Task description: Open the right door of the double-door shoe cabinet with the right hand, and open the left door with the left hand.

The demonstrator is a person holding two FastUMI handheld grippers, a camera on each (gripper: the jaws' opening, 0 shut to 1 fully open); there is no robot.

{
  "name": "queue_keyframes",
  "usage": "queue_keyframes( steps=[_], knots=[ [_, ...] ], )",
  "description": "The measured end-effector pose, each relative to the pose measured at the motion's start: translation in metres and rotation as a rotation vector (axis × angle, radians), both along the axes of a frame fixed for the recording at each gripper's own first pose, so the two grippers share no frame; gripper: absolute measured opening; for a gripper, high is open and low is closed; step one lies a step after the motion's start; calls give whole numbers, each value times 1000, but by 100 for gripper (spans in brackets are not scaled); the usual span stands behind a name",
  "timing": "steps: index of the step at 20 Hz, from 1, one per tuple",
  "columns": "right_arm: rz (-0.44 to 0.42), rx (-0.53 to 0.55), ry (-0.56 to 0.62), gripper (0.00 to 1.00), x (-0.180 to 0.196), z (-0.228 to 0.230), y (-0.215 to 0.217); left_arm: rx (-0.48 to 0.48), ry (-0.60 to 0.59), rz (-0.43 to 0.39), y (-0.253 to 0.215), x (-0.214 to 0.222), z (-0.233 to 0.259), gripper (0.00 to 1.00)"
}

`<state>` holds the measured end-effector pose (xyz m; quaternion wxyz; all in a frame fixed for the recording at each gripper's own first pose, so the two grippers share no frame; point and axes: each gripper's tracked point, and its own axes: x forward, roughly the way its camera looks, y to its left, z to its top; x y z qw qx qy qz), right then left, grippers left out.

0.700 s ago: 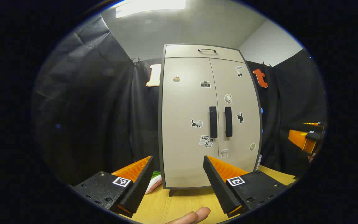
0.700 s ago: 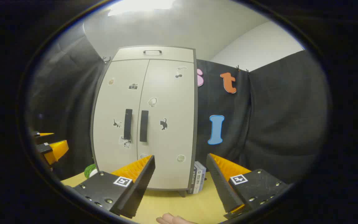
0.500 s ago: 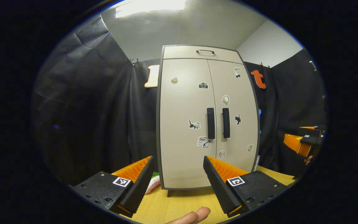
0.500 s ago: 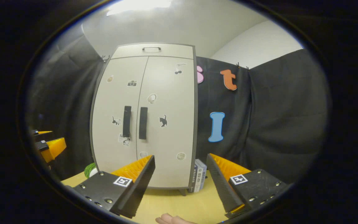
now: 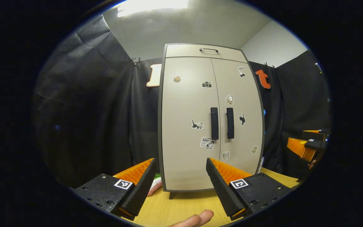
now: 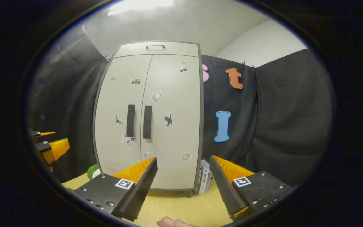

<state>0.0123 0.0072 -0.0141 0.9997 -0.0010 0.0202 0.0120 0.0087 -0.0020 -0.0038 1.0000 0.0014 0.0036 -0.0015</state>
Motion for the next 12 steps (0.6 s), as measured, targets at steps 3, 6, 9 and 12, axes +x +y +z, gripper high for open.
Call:
queue_keyframes(
  steps=[3,6,9,12],
  knots=[
    [2,-16,19,99,10,-4,6,7,-14,-7,-2,2,3,97],
    [18,-7,32,99,23,-4,15,16,-24,-15,-3,3,5,97],
    [41,-8,35,99,40,3,29,12,-24,-25,-4,1,4,97],
    [40,-18,48,94,64,10,39,1,-18,-39,-5,0,2,97]
  ],
)
